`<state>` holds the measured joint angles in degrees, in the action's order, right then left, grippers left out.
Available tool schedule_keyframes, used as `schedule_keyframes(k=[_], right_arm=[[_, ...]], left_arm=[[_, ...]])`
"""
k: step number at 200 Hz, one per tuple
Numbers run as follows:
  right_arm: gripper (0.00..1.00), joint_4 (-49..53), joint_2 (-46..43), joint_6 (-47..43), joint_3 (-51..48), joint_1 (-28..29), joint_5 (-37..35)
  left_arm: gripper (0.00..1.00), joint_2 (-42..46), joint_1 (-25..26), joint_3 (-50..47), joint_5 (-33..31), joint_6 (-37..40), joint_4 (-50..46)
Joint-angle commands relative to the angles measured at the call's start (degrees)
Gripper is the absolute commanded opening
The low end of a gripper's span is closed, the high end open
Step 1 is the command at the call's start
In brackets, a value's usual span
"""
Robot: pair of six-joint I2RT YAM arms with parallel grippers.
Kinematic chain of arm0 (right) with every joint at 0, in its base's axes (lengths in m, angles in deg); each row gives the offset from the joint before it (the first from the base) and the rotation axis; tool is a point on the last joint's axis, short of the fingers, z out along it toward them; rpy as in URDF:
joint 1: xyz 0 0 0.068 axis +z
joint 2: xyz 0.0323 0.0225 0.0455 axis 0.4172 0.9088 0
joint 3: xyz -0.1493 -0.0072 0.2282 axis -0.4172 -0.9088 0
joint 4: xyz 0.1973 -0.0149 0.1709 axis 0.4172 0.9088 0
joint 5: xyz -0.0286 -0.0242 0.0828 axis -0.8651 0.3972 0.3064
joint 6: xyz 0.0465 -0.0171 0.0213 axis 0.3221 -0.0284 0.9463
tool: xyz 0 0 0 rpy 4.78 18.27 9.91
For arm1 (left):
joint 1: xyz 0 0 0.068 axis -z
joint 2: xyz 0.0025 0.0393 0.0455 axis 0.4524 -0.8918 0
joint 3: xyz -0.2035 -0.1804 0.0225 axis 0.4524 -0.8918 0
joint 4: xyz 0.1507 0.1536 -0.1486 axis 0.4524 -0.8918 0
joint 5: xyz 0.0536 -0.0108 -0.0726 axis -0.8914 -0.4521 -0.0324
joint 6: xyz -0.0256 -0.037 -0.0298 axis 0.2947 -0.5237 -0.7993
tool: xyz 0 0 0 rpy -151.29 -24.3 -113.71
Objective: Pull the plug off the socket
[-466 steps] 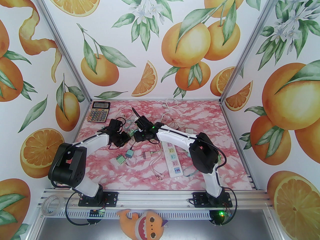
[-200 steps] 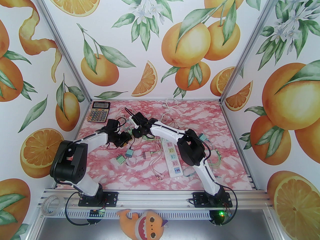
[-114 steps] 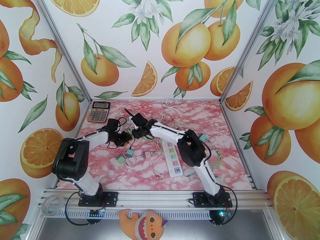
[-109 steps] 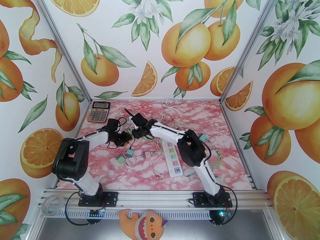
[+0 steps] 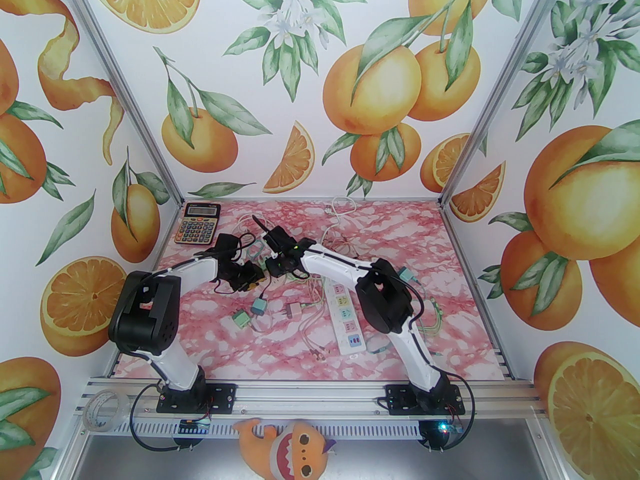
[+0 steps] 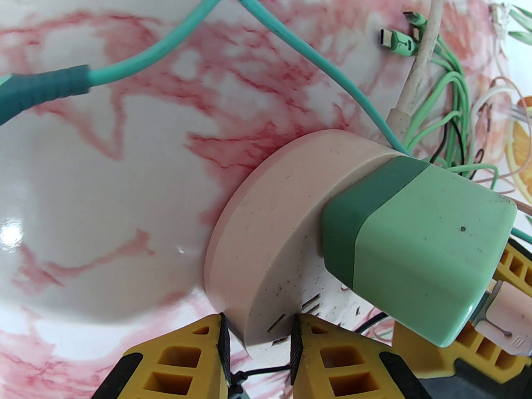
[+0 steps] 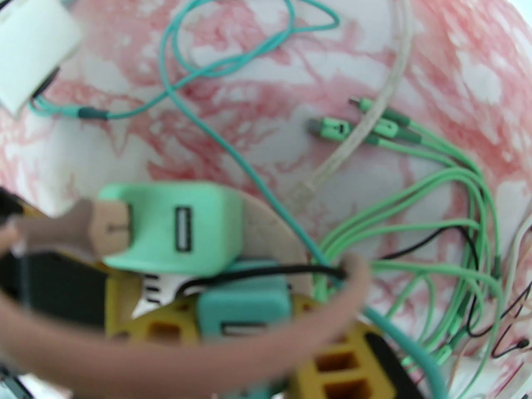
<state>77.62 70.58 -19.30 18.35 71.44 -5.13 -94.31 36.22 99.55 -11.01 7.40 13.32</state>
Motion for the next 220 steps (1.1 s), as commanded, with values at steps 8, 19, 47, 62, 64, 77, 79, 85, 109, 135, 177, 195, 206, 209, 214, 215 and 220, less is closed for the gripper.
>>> schedule_keyframes(k=[8, 19, 47, 62, 64, 77, 79, 85, 109, 135, 177, 195, 206, 209, 214, 215, 220], right_arm=[[0.19, 4.8, -2.8, 0.4, 0.7, 0.2, 1.1], [0.19, 5.6, -2.9, -0.9, 1.3, 1.7, -0.8], [0.19, 6.6, -2.7, -2.5, 1.8, 5.1, -2.6], [0.18, 7.2, -2.8, -2.8, 1.7, 6.5, -2.7], [0.18, 7.3, -2.7, -2.8, 1.8, 6.8, -2.8], [0.19, 8.1, -2.8, -3.2, 2.0, 8.1, -3.4], [0.19, 8.2, -2.8, -3.2, 2.1, 8.4, -3.4], [0.19, 8.7, -2.8, -3.2, 2.2, 8.9, -3.5], [0.18, 9.1, -3.4, -1.3, 1.8, 9.7, -2.0], [0.18, 9.7, -3.5, -2.4, 2.6, 9.3, -4.7], [0.17, 8.7, -4.0, 0.5, 2.4, 2.1, 1.7], [0.18, 7.4, -4.9, 1.7, 1.0, 0.4, 3.6], [0.18, 7.6, -5.1, 1.5, 1.1, 0.5, 3.0], [0.18, 7.7, -5.1, 1.4, 1.2, 0.7, 2.8], [0.18, 7.9, -5.0, 1.1, 1.3, 1.0, 2.5], [0.18, 8.0, -5.0, 1.0, 1.3, 1.1, 2.4], [0.18, 8.3, -5.0, 0.6, 1.6, 1.7, 1.8]], left_arm=[[0.28, -4.8, 0.5, -1.4, -6.1, 1.2, -5.1], [0.28, -5.4, 0.6, -1.1, -6.0, 1.3, -5.3], [0.28, -6.7, 0.6, 0.1, -6.0, 2.1, -6.7], [0.28, -7.3, 0.6, 0.6, -6.0, 2.6, -7.4], [0.27, -7.3, 0.5, 0.7, -6.0, 2.8, -7.5], [0.27, -7.3, 0.6, 0.8, -5.9, 3.3, -7.9], [0.28, -7.3, 0.5, 0.8, -5.9, 3.4, -7.9], [0.28, -7.2, 0.5, 0.8, -5.9, 3.8, -8.1], [0.27, -6.9, 0.5, 0.8, -6.3, 5.1, -8.9], [0.27, -7.5, 0.5, 0.8, -6.8, 6.1, -9.7], [0.27, -8.9, 0.6, 1.5, -6.8, 7.7, -11.1], [0.27, -8.7, 0.6, 1.7, -7.2, 7.9, -11.4], [0.26, -8.8, 0.7, 2.0, -7.2, 8.1, -11.5], [0.26, -8.8, 0.7, 2.1, -7.2, 8.1, -11.5], [0.27, -8.9, 0.7, 2.2, -7.2, 8.1, -11.5], [0.27, -8.9, 0.7, 2.2, -7.2, 8.1, -11.5], [0.26, -9.1, 0.8, 2.3, -7.1, 8.1, -11.5]])
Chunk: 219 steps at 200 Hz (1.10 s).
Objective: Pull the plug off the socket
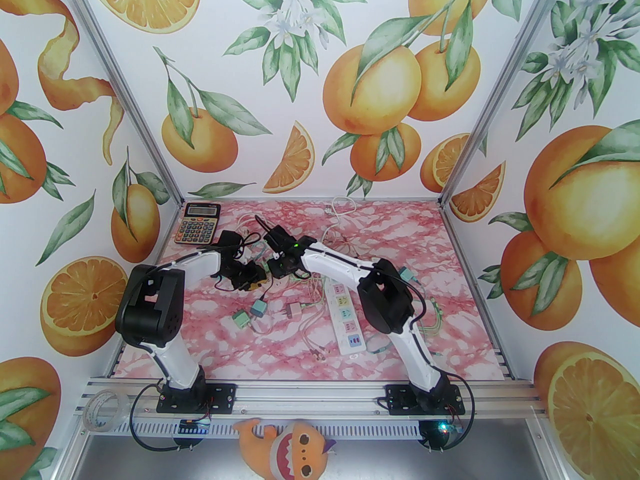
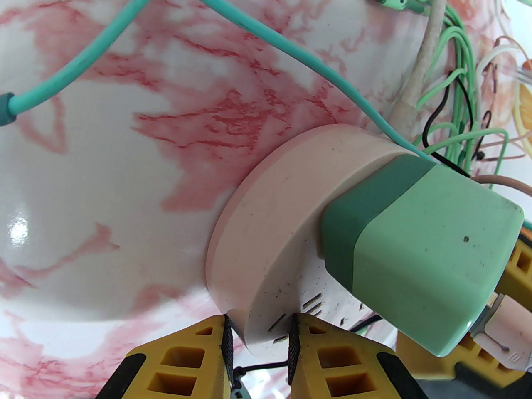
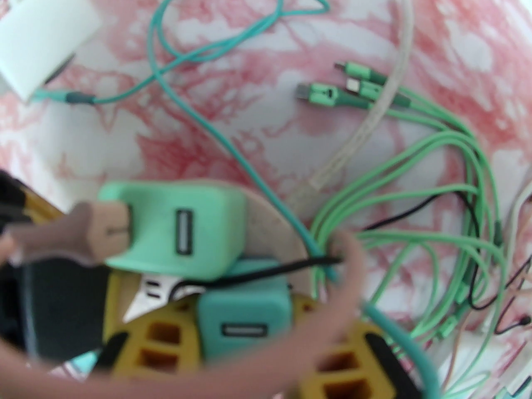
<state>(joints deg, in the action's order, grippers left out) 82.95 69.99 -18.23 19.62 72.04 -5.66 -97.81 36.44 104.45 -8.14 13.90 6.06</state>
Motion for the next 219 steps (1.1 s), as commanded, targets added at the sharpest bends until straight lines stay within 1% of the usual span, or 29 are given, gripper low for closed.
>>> schedule_keyframes(k=[1, 24, 61, 85, 108, 120, 157, 183, 197, 219], right_arm=[[0.18, 3.0, -4.4, -0.5, 0.4, 1.2, 2.2], [0.17, 4.6, -3.9, -2.2, 1.6, 5.1, -1.1], [0.17, 6.2, -2.9, -3.4, 2.6, 11.1, -3.2], [0.17, 7.1, -2.3, -3.9, 2.7, 13.1, -4.1], [0.16, 7.3, -2.9, -3.7, 2.3, 12.1, -4.8], [0.16, 7.0, -3.4, -3.1, 2.1, 10.6, -4.0], [0.16, 4.5, -5.7, 0.9, 0.1, 3.6, 2.8], [0.16, 2.2, -6.7, 4.2, -1.6, -0.2, 7.8], [0.16, 1.1, -7.0, 5.5, -2.6, -1.1, 9.6], [0.16, 1.2, -6.8, 5.4, -2.7, -0.8, 9.6]], left_arm=[[0.26, -5.6, 0.6, -2.6, -9.9, 1.6, -4.2], [0.26, -6.0, 0.7, -2.1, -9.9, 1.6, -4.4], [0.26, -6.2, 1.0, -1.5, -9.9, 2.2, -4.9], [0.26, -6.5, 1.0, -1.3, -10.1, 2.4, -5.2], [0.26, -6.5, 1.1, -1.3, -10.3, 2.6, -5.4], [0.26, -6.5, 1.1, -1.2, -10.3, 2.8, -5.6], [0.26, -6.9, 1.4, -1.4, -11.7, 3.1, -6.5], [0.25, -7.3, 1.6, -1.4, -12.7, 3.3, -7.1], [0.26, -7.6, 1.8, -1.2, -13.2, 3.4, -7.5], [0.26, -8.2, 2.1, -0.7, -13.7, 3.4, -8.1]])
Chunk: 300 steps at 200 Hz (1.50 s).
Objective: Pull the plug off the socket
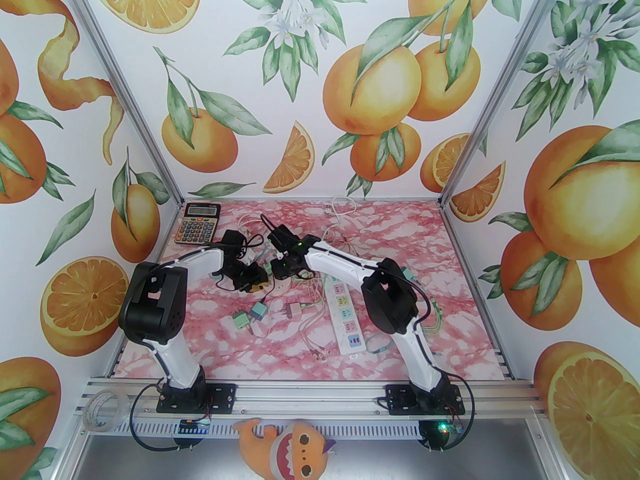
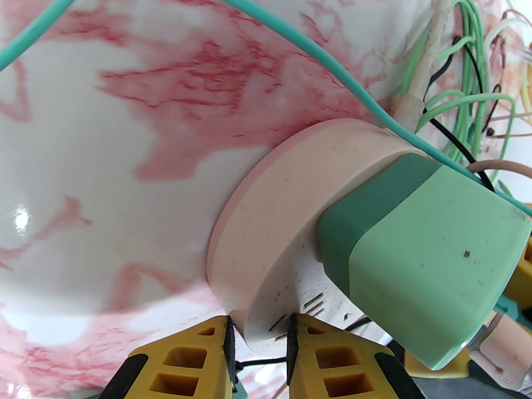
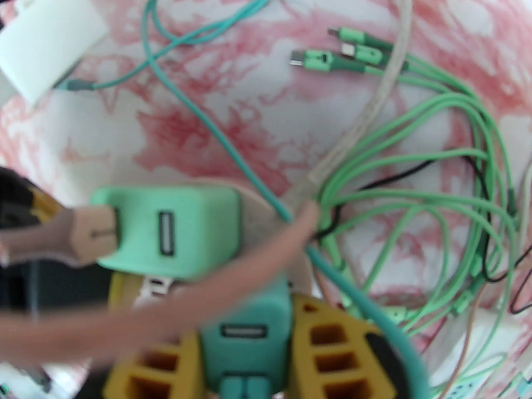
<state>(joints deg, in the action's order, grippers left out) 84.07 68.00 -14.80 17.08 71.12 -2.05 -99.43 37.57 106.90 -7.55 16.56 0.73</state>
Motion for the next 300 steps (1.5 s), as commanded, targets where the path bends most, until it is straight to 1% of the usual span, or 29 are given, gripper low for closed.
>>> schedule_keyframes(k=[1, 24, 39, 42, 46, 69, 93, 120, 140, 194, 208, 225, 252, 270, 300], right_arm=[[0.16, 0.1, -4.8, 1.9, -0.2, 0.2, 5.9], [0.16, 1.5, -4.6, 0.1, 0.4, 2.2, 2.5], [0.16, 3.0, -4.2, -1.9, 1.4, 4.7, -1.0], [0.16, 3.3, -4.1, -2.4, 1.6, 5.3, -1.8], [0.16, 3.7, -3.9, -2.9, 1.9, 6.0, -2.6], [0.16, 6.3, -2.3, -5.7, 3.5, 9.8, -7.0], [0.16, 7.5, -1.4, -7.2, 4.0, 12.3, -9.4], [0.16, 7.4, -1.5, -6.9, 3.5, 12.4, -9.8], [0.15, 6.6, -2.4, -5.7, 3.1, 11.0, -7.9], [0.15, -1.5, -7.4, 2.8, -3.1, 1.4, 6.0], [0.15, -3.1, -8.0, 3.9, -4.1, 0.2, 7.8], [0.15, -2.8, -8.0, 3.3, -3.7, 0.4, 7.4], [0.15, 1.1, -6.1, -0.4, -0.6, 3.3, 2.4], [0.15, 5.0, -3.8, -4.3, 2.7, 6.7, -3.4], [0.15, 8.5, -1.2, -8.3, 5.2, 11.2, -9.5]], left_arm=[[0.26, -6.6, 1.0, -3.1, -14.4, 0.7, -2.8], [0.26, -7.6, 1.5, -2.4, -15.1, 0.6, -3.6], [0.25, -8.6, 1.7, -2.1, -15.6, 0.6, -4.2], [0.23, -8.6, 1.7, -2.1, -15.6, 0.6, -4.1], [0.22, -8.8, 1.7, -2.1, -15.5, 0.5, -4.1], [0.21, -9.1, 1.8, -1.9, -15.6, 0.5, -4.3], [0.21, -9.3, 2.0, -1.7, -16.0, 0.6, -4.6], [0.21, -9.3, 2.1, -1.6, -16.0, 0.4, -4.7], [0.21, -9.6, 2.3, -1.7, -16.0, 0.4, -4.7], [0.21, -9.7, 2.5, -2.0, -16.4, 0.4, -4.7], [0.21, -9.7, 2.7, -2.0, -16.3, 0.3, -4.6], [0.21, -9.7, 2.8, -2.0, -16.3, 0.1, -4.5], [0.21, -9.9, 3.0, -1.7, -16.2, -0.1, -4.5], [0.21, -10.2, 3.1, -1.6, -16.2, -0.1, -4.5], [0.21, -10.4, 3.2, -1.3, -16.1, -0.1, -4.7]])
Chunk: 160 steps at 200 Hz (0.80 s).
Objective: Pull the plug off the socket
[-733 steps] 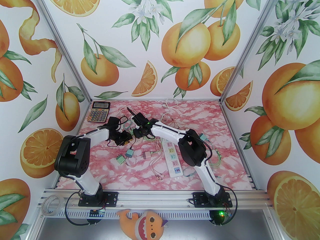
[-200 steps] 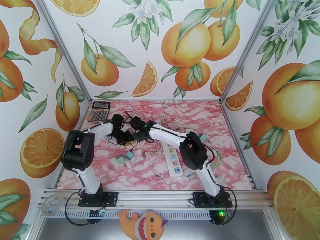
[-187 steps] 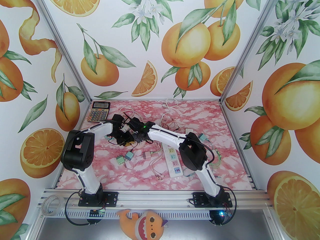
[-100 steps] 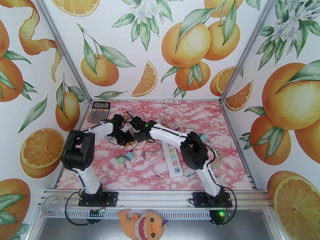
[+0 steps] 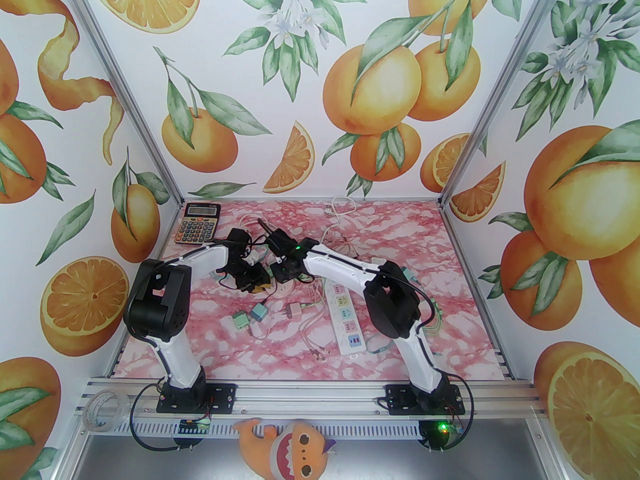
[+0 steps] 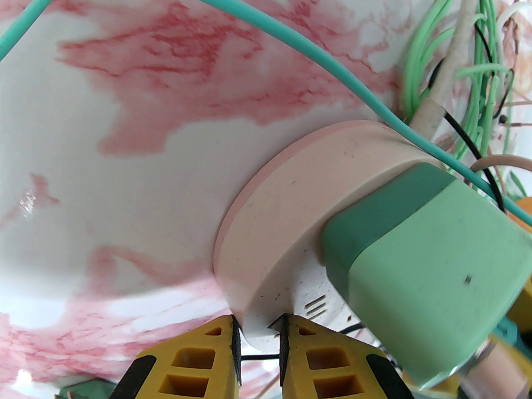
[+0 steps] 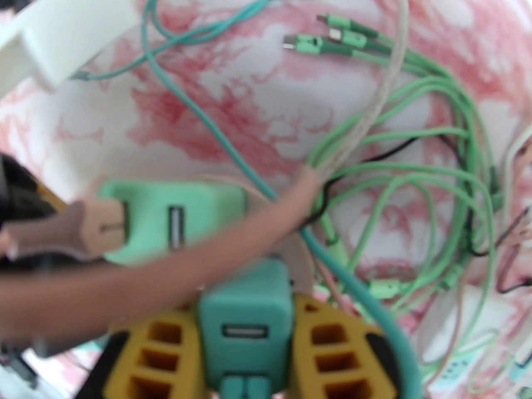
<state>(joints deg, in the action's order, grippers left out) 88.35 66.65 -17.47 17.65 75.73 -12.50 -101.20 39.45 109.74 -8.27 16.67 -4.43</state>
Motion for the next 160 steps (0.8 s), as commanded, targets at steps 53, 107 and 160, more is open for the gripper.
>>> schedule_keyframes(k=[53, 107, 160], right_arm=[[0.14, 3.1, -0.9, -3.7, 2.3, 5.7, 2.2], [0.14, -5.1, -5.7, 5.4, -3.5, -4.2, 17.4], [0.14, -5.9, -5.9, 6.6, -3.6, -5.7, 19.5]], left_arm=[[0.21, -9.0, 1.5, -3.8, -15.4, -0.1, 0.4], [0.21, -9.1, 1.4, -4.1, -15.4, -0.1, 0.3], [0.21, -9.1, 1.5, -4.0, -15.4, -0.2, 0.4]])
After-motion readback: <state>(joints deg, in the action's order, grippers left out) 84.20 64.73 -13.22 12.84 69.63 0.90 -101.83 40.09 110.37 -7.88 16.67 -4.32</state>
